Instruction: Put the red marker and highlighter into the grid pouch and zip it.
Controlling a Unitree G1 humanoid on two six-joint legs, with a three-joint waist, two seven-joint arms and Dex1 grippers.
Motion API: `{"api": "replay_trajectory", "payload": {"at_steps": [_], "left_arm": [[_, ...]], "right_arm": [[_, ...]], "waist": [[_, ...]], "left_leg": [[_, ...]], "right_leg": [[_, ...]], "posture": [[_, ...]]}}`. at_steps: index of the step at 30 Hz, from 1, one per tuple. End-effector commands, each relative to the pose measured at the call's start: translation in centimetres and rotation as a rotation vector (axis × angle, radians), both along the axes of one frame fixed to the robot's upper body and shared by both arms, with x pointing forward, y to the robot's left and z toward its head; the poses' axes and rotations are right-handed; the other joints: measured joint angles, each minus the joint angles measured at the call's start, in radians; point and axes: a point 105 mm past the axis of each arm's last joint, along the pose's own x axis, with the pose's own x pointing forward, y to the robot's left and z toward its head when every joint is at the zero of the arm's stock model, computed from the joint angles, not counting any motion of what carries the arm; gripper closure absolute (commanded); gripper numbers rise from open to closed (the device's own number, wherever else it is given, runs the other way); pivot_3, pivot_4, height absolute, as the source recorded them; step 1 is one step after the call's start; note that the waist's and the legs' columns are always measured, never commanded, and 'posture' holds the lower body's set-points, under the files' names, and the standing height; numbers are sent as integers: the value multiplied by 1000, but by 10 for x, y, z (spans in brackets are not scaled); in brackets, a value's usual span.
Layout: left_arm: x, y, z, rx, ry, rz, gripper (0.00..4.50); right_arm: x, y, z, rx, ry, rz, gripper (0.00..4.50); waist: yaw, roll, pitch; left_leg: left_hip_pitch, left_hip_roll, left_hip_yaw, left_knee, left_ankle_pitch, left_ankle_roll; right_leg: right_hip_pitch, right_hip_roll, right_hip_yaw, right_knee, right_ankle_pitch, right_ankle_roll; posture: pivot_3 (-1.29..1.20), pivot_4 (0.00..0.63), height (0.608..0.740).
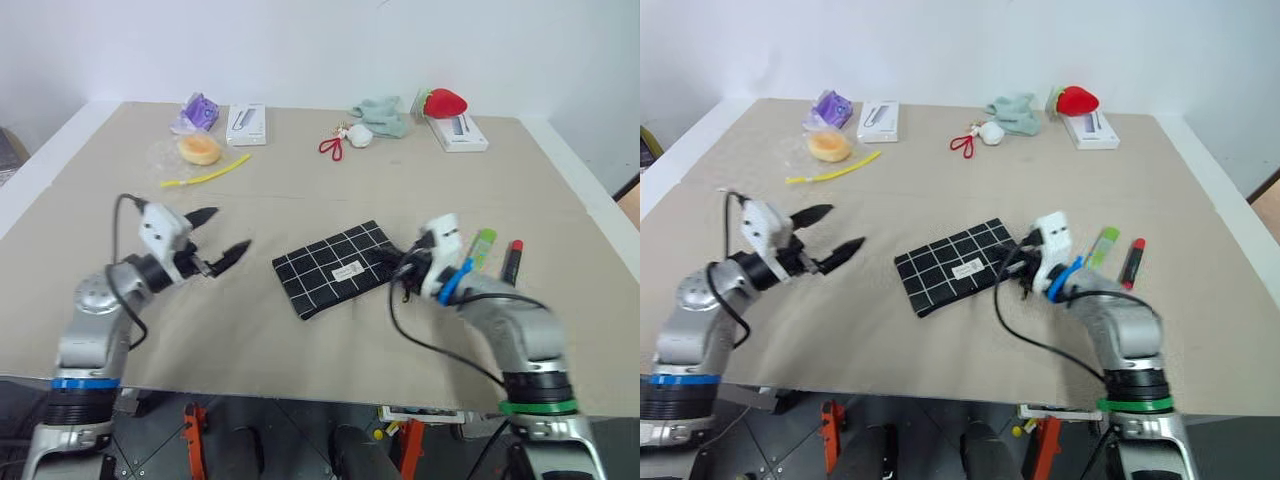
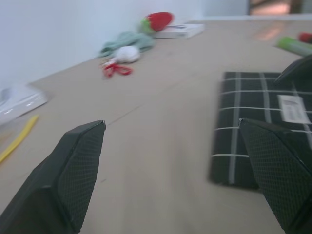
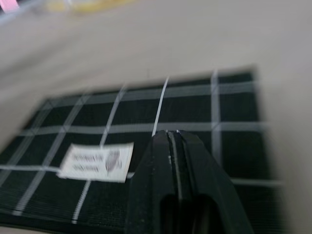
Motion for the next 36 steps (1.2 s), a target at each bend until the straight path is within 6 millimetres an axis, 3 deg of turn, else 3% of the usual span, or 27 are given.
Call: {"api": "replay_trajectory", "payload": {"at_steps": [1,9,13,17,25,32,36], "left_arm": [[-10,-14,3,114,-137,-67,0],[-27,-29,-39,575,-460,-285,0],[-27,-40,-58,702,-578,-379,0],[-16,-62,-64,730,-667,-408,0],[-3,-94,-77,684,-649,-406,0],[2,-113,-78,661,-638,-408,0],[2,-114,-81,671,-630,-422,0]], "right_arm": [[-1,-19,-35,-152,82,-88,4433],[-2,-8,-37,-159,79,-79,4433],[-2,-4,-35,-143,74,-82,4433],[-5,4,-32,-124,69,-75,4433],[-7,13,-29,-102,64,-74,4433],[-8,15,-26,-92,57,-82,4433],[-9,15,-26,-85,54,-86,4433]], "waist": [[0,-2,-5],[6,-4,-20],[12,-6,-21],[20,-5,-22],[21,-2,-27],[20,-1,-28],[20,-1,-28]], "left_leg": [[0,0,0,0,0,0],[5,0,-2,1,4,5],[5,-1,-2,1,6,7],[5,-1,-2,0,6,8],[5,-1,-2,-4,6,8],[5,-1,-2,-4,6,8],[5,-1,-2,-4,6,8]], "right_leg": [[0,0,0,0,0,0],[6,0,-2,0,-5,0],[6,-1,-2,0,-3,-1],[5,0,-3,0,1,3],[4,0,-3,0,1,5],[4,0,-2,0,1,6],[4,0,-2,0,1,6]], "posture": [[0,150,728],[0,150,728],[0,150,728],[0,150,728],[0,150,728],[0,150,728],[0,150,728]]}}
